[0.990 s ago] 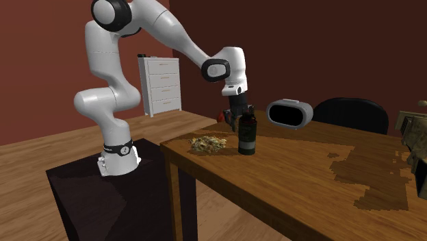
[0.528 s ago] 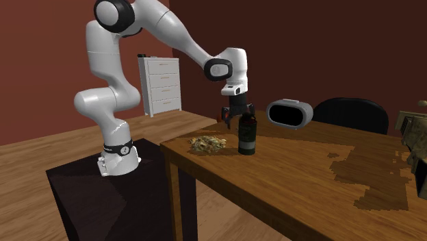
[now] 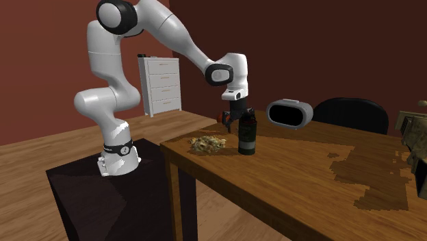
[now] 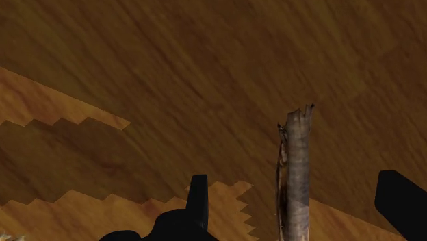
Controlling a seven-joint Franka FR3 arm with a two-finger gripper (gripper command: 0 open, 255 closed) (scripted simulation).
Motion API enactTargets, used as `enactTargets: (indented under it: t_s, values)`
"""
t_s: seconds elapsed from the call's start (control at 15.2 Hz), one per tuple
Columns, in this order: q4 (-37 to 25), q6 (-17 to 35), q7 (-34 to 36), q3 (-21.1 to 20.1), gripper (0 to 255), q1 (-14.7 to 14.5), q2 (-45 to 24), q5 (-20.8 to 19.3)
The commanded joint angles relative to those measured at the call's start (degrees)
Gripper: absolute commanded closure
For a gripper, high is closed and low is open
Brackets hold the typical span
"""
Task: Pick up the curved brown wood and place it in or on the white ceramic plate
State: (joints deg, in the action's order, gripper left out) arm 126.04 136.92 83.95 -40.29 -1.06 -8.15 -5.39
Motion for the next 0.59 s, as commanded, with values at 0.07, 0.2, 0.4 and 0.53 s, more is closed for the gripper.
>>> enactTargets:
  t_s: [0.07,0.2,0.4,0.53]
  values:
    - [0.0,0.0,0.0,0.0,0,0.0,0.0,0.0]
    - [0.0,0.0,0.0,0.0,255,0.0,0.0,0.0]
    - [0.0,0.1,0.0,0.0,255,0.0,-0.1,-0.1]
    - [0.2,0.2,0.0,0.0,255,0.0,0.0,-0.1]
